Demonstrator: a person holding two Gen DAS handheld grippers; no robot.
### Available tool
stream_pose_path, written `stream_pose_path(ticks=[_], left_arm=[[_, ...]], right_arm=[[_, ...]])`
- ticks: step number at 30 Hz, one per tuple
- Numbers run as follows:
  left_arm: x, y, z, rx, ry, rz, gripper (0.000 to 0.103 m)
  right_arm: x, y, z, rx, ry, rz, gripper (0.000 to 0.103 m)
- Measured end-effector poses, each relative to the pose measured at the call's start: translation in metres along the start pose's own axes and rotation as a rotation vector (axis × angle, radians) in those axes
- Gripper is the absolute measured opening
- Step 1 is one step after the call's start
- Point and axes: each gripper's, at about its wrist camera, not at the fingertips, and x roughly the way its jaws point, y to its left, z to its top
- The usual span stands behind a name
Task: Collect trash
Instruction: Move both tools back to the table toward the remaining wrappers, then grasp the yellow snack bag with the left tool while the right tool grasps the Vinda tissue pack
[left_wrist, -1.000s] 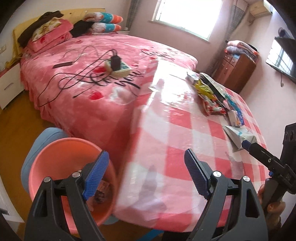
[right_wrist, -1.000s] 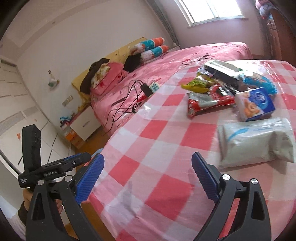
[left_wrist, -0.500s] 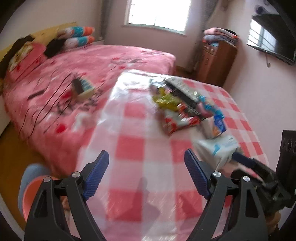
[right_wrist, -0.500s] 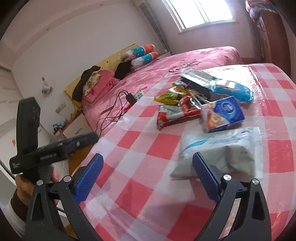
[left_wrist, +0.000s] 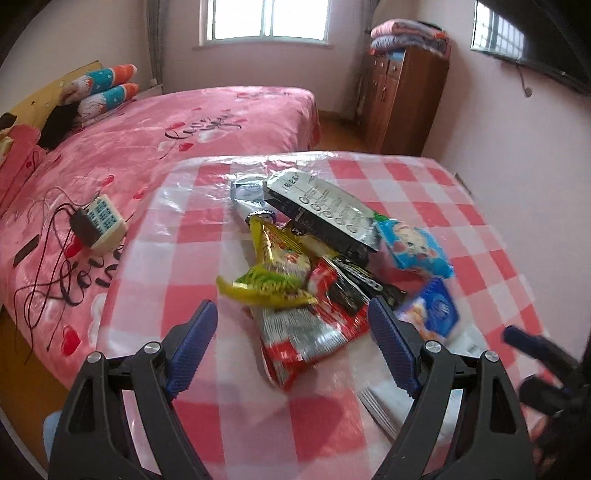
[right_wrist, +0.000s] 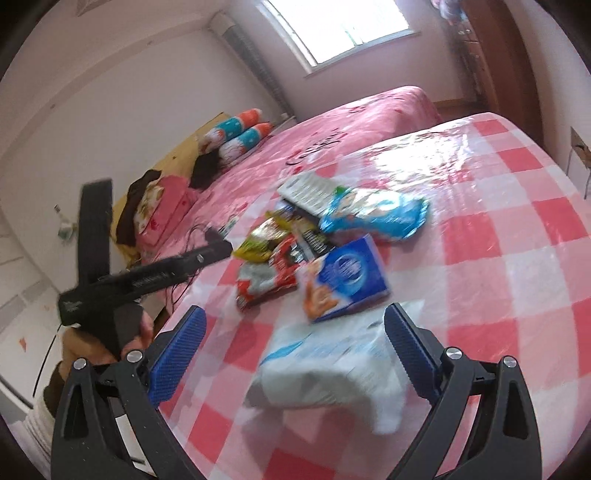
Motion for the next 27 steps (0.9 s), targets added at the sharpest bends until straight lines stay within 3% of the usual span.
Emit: stream_pose_path(ticks=[6, 15, 27], left_arm=[[0.039, -0.004, 0.016, 0.075, 0.044, 0.059, 0.084], [0.068, -0.003, 0.025, 0.105, 0.088, 0.063, 0.084], [0.082, -0.003, 0.026, 0.073, 0.103, 0.035, 0.062]], right_arm=[[0.024, -0.006, 0.018, -0.031, 0.072, -0.076, 0.096], [0.074, 0.006, 0.026, -0.176, 0.201, -0.181, 0.096], [0.091, 0.001, 0.024, -0.206, 0.253, -0.186, 0.096]])
